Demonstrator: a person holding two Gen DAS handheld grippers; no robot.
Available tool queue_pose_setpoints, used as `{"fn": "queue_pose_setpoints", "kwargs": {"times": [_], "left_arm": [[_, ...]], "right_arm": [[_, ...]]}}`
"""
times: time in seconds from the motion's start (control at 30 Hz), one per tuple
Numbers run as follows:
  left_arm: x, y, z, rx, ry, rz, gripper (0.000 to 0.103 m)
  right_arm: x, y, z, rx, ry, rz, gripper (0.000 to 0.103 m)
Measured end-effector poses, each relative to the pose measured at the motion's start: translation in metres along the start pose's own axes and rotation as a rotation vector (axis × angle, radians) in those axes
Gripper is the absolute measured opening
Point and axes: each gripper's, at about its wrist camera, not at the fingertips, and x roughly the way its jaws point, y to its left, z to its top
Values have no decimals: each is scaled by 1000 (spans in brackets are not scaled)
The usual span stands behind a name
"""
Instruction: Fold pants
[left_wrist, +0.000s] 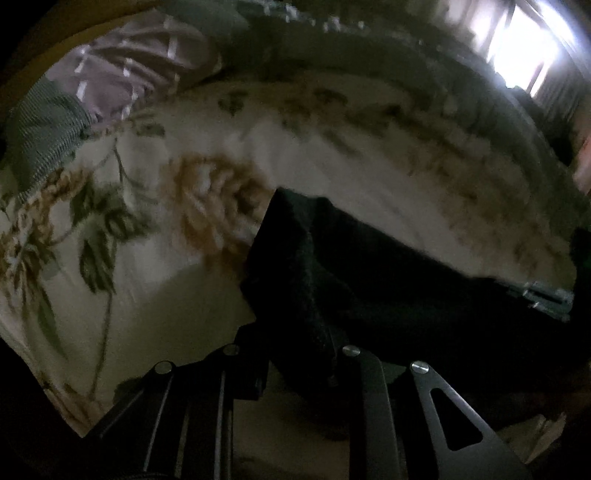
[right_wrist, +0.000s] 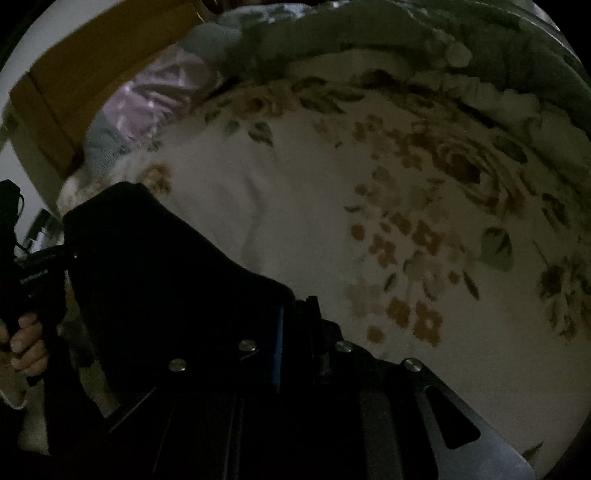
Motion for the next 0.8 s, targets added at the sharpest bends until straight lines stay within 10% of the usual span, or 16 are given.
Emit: {"fn": "queue_pose_setpoints", "kwargs": {"times": [0.3, 0.8], "left_arm": [[-30, 17, 0, -29, -17, 14, 50], [-76, -65, 5, 128, -105, -28, 66]], "right_arm": [[-26, -8, -7, 103, -44, -1, 57], [-127, -45, -95, 336, -176, 0, 64]]}}
